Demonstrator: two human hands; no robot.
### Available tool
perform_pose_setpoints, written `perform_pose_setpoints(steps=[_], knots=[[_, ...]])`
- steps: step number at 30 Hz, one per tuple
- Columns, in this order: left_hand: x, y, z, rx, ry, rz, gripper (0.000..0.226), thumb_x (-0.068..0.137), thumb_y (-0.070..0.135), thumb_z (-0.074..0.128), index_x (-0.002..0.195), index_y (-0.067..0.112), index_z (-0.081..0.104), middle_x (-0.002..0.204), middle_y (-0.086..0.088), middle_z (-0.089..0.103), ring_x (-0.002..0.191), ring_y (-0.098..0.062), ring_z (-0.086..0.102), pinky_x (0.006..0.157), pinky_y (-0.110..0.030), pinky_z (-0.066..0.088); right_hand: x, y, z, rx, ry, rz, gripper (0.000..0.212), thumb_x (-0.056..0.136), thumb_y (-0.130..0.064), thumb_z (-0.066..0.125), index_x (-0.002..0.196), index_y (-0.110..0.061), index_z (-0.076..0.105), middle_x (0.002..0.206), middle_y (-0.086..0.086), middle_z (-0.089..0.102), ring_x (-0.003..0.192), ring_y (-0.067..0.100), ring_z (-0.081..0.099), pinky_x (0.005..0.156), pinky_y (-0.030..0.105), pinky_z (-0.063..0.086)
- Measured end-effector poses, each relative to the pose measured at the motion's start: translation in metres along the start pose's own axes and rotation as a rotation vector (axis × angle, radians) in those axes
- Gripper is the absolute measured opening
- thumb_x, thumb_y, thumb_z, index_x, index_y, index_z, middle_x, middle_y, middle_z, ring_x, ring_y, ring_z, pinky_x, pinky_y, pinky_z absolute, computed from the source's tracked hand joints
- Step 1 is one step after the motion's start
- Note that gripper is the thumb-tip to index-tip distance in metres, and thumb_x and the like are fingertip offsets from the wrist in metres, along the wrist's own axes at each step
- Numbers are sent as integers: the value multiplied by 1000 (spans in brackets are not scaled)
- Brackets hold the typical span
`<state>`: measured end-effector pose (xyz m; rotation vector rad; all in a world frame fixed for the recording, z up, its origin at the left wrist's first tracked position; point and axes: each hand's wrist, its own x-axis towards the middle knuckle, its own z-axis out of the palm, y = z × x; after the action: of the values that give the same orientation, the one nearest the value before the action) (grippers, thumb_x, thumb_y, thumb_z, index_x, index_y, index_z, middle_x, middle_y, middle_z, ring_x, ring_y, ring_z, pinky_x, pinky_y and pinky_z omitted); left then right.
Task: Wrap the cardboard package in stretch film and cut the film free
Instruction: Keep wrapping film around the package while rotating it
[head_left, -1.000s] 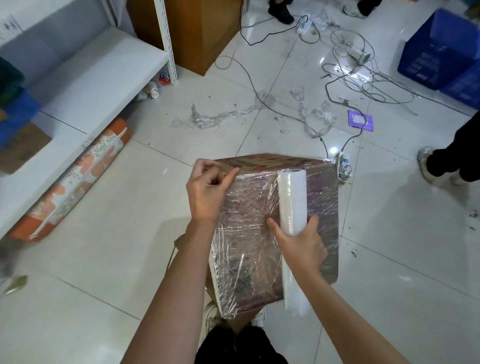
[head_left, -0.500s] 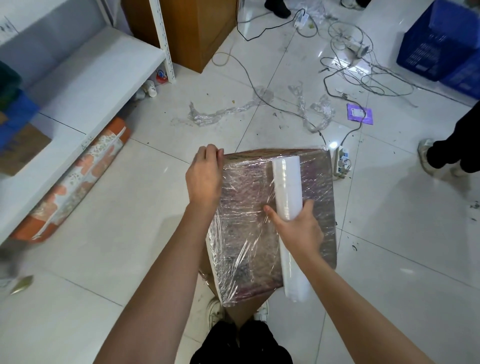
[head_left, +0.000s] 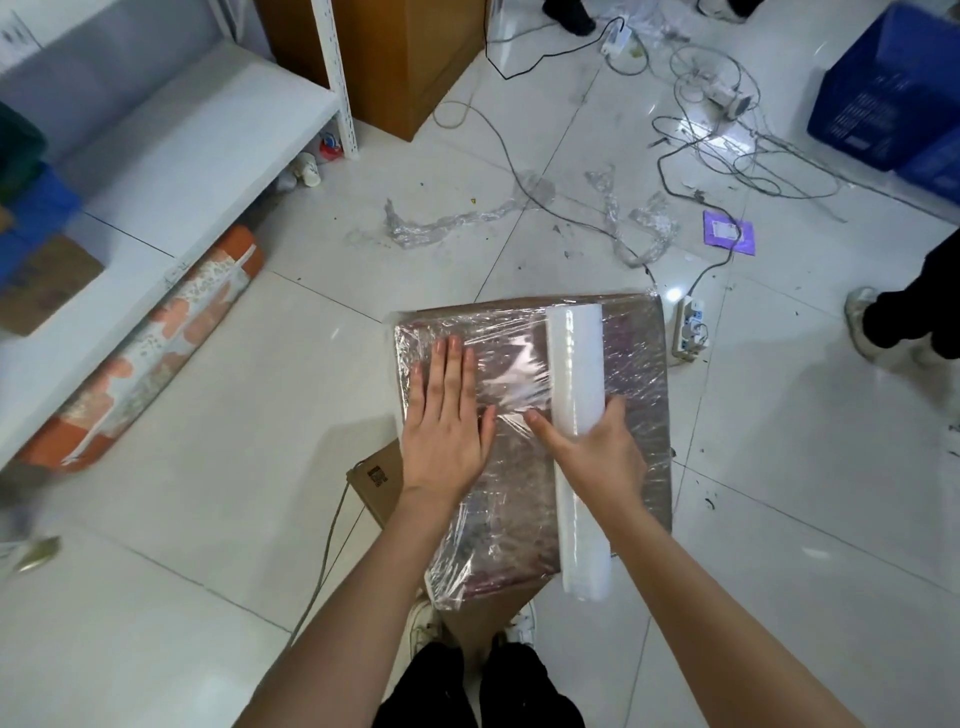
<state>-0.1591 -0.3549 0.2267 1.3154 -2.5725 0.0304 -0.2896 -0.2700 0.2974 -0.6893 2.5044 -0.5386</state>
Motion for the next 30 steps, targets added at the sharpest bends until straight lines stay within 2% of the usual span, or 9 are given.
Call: perform_pose_setpoints(steps=[2,5,9,13,18,21,25,27,30], knots=[[7,0,-2,-16,-2,2,64,100,40,16,150,2,7,158,-17,14,147,-26,11,120,-42,0,6,0,-3,10,-59,-54,87,60,-74,67,116,-16,35,103,-1,55,95,25,60,82,46,53],[17,-3,-5,-23,25,-15,64,100,39,23,149,3,6,157,-17,17,147,-25,9,120,-42,-1,16,5,-9,76,-202,-127,76,68,-50,77,120,-17,31,108,0,54,97,25,59,83,49,53],[7,11,-18,-53,104,-24,62,99,38,27,149,2,15,156,-14,13,147,-21,-7,119,-41,-7,23,16,-20,280,-400,-143,72,72,-36,78,124,-20,30,111,-3,54,102,20,57,90,44,51],[-24,36,-6,-53,-12,10,62,102,44,12,150,4,12,158,-13,14,148,-22,1,119,-42,-7,22,24,-19,342,-386,-140,81,69,-36,82,131,-20,32,114,-5,52,102,15,55,86,33,48],[-24,32,8,-14,-50,-35,62,102,42,10,149,3,16,158,-14,14,148,-23,4,120,-43,-4,19,36,-11,275,-399,-208,89,54,-54,82,124,-29,32,119,-4,50,107,16,54,92,41,50],[-17,31,5,-34,-50,-49,62,102,42,8,149,3,16,159,-13,9,147,-23,9,120,-43,-4,20,36,-9,218,-378,-320,83,59,-44,83,125,-26,35,116,-4,46,109,14,50,93,39,48],[-16,26,-14,-246,43,-66,63,99,41,22,149,2,14,157,-13,15,147,-21,7,121,-39,1,32,30,-17,224,-426,-326,71,64,-33,83,116,-29,35,114,-3,51,104,15,54,87,39,52],[-28,25,-17,-221,72,-115,62,97,34,28,148,1,19,156,-14,18,147,-22,7,121,-39,1,35,31,-23,258,-470,-321,71,65,-28,84,116,-30,34,116,-3,52,104,15,55,86,35,52],[-49,22,-6,-102,1,-231,59,101,35,15,150,2,17,158,-16,17,147,-23,8,120,-38,-3,32,35,-27,314,-524,-293,74,63,-25,86,117,-29,35,116,-5,53,104,13,57,86,34,53]])
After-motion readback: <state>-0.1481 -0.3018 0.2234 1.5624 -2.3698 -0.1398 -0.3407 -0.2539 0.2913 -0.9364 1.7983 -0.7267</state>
